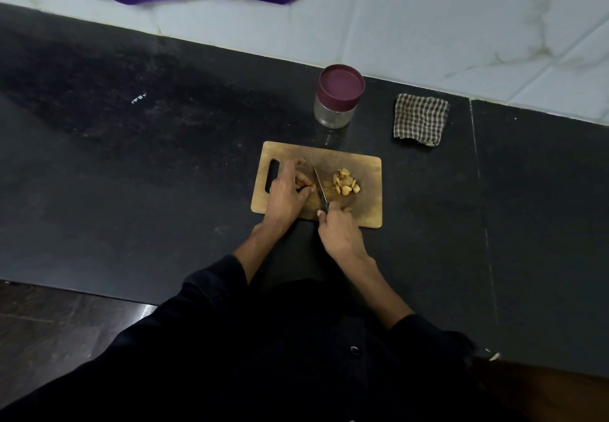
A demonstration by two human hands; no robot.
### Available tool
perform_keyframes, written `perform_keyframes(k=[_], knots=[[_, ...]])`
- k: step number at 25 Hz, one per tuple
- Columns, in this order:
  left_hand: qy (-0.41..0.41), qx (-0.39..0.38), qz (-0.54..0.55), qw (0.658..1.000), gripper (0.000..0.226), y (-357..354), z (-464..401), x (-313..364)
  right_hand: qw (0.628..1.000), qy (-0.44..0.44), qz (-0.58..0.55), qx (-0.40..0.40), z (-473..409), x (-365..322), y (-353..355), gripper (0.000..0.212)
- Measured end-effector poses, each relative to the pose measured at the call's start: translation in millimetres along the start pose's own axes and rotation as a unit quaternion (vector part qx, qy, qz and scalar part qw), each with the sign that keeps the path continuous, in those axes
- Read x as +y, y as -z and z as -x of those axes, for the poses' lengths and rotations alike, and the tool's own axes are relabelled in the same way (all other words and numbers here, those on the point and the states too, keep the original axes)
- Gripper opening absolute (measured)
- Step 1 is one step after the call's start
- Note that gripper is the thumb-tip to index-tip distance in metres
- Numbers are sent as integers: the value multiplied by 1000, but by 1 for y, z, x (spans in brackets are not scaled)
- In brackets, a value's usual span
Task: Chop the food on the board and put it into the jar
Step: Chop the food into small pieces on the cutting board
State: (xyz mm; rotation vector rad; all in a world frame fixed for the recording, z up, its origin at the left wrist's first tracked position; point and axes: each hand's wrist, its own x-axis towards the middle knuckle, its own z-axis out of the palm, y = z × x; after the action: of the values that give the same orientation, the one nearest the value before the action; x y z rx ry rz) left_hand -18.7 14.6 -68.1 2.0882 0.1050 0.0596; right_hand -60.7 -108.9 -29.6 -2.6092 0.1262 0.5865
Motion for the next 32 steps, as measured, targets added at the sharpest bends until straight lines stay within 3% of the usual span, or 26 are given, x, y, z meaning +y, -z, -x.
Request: perform_keyframes(k=[22,29,32], knots=[[-14,-7,-11,1000,52,-1,5,-2,1000,14,12,6,-7,0,3,24],[-3,30,-1,1000,37,-4,6,-1,999,-12,20,-30,-2,5,4,27],[-23,30,-19,999,27,-3,7,0,1000,-21,3,-4,0,12,18,27]])
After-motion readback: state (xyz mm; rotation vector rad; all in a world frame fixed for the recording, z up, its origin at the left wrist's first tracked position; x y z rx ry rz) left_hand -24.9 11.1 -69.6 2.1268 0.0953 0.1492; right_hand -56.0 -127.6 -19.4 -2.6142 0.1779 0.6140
